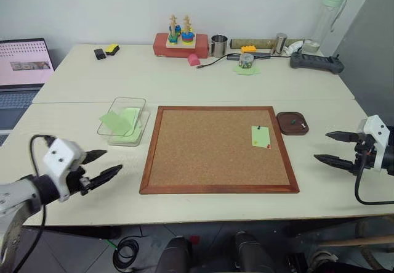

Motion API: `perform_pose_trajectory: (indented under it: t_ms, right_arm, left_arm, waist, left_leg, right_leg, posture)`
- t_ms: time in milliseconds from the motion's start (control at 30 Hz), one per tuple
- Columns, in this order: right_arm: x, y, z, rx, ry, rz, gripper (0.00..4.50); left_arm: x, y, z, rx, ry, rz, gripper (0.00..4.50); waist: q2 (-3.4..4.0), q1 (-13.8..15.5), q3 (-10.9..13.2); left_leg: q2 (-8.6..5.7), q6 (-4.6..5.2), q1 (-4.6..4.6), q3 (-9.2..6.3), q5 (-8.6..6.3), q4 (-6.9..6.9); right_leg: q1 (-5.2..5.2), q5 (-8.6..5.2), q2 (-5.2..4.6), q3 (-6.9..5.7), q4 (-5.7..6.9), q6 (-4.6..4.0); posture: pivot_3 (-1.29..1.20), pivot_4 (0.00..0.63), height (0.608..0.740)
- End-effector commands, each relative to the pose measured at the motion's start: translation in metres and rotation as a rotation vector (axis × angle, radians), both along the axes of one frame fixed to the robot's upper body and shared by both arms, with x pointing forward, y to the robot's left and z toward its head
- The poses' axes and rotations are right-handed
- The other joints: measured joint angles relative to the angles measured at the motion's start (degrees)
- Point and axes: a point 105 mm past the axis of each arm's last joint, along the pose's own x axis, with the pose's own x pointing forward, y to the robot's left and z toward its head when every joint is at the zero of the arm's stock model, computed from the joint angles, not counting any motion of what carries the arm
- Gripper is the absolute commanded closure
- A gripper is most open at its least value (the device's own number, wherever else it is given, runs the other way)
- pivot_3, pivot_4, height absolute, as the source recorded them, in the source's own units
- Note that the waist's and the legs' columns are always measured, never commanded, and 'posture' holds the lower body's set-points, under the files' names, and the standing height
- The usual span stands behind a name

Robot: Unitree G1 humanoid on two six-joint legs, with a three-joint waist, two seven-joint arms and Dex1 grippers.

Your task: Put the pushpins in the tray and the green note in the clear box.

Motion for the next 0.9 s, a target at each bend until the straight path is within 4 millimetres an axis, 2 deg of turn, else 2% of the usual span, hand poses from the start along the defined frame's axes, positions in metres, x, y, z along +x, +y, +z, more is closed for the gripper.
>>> perform_pose_trajectory:
  t_ms: [33,200,367,500,633,700,900]
  right_arm:
    - [-0.001,0.012,0.021,0.036,-0.077,0.025,0.0]
    - [-0.005,0.033,0.028,0.082,-0.097,0.065,0.0]
    - [-0.006,0.058,0.036,0.138,-0.111,0.111,0.0]
    - [-0.002,0.076,0.036,0.166,-0.109,0.151,0.0]
    - [0.012,0.09,0.033,0.162,-0.12,0.163,0.0]
    - [0.025,0.096,0.031,0.161,-0.12,0.146,0.0]
    - [0.057,0.106,0.017,0.114,-0.109,0.093,0.0]
  left_arm:
    - [0.01,-0.037,0.012,0.011,-0.045,-0.132,2.27]
    - [0.026,-0.083,0.014,-0.028,-0.054,-0.285,3.32]
    - [0.038,-0.124,0.004,-0.063,-0.049,-0.399,4.37]
    - [0.055,-0.153,-0.009,-0.095,-0.074,-0.443,4.44]
    - [0.068,-0.175,-0.016,-0.189,-0.072,-0.452,4.44]
    - [0.077,-0.182,-0.019,-0.275,-0.059,-0.428,4.44]
    - [0.09,-0.188,-0.05,-0.241,-0.036,-0.404,4.44]
  waist:
    - [0.01,0.02,-0.01]
    - [0.02,-0.04,-0.01]
    - [0.02,-0.23,-0.01]
    - [0.02,-0.06,-0.02]
    - [0.03,-0.11,-0.03]
    - [0.03,-0.23,-0.03]
    - [0.05,-0.2,-0.05]
  left_leg:
    - [-0.01,0.0,0.04,0.01,0.0,-0.01]
    - [-0.04,0.0,0.11,0.0,0.0,-0.02]
    - [-0.11,0.0,0.11,-0.01,0.0,-0.01]
    - [-0.17,0.0,0.12,-0.04,0.0,0.04]
    - [-0.2,0.0,0.19,-0.07,0.0,0.07]
    - [-0.2,0.0,0.2,-0.05,0.0,0.05]
    - [-0.24,0.0,0.17,-0.09,0.01,0.04]
  right_leg:
    - [0.06,0.0,0.0,0.0,-0.01,0.01]
    - [0.14,0.14,0.02,0.01,-0.04,0.26]
    - [0.14,0.16,0.08,0.01,-0.02,0.28]
    - [0.18,0.18,0.12,0.01,-0.01,0.3]
    - [0.3,0.21,0.14,0.0,-0.07,0.32]
    - [0.29,0.21,0.14,0.02,-0.06,0.32]
    - [0.23,0.38,0.19,-0.01,-0.04,0.03]
  posture:
    - [0.0,0.15,0.74]
    - [0.0,0.15,0.74]
    - [0.0,0.15,0.74]
    - [0.0,0.15,0.74]
    - [0.0,0.15,0.74]
    - [0.0,0.15,0.74]
    - [0.0,0.15,0.74]
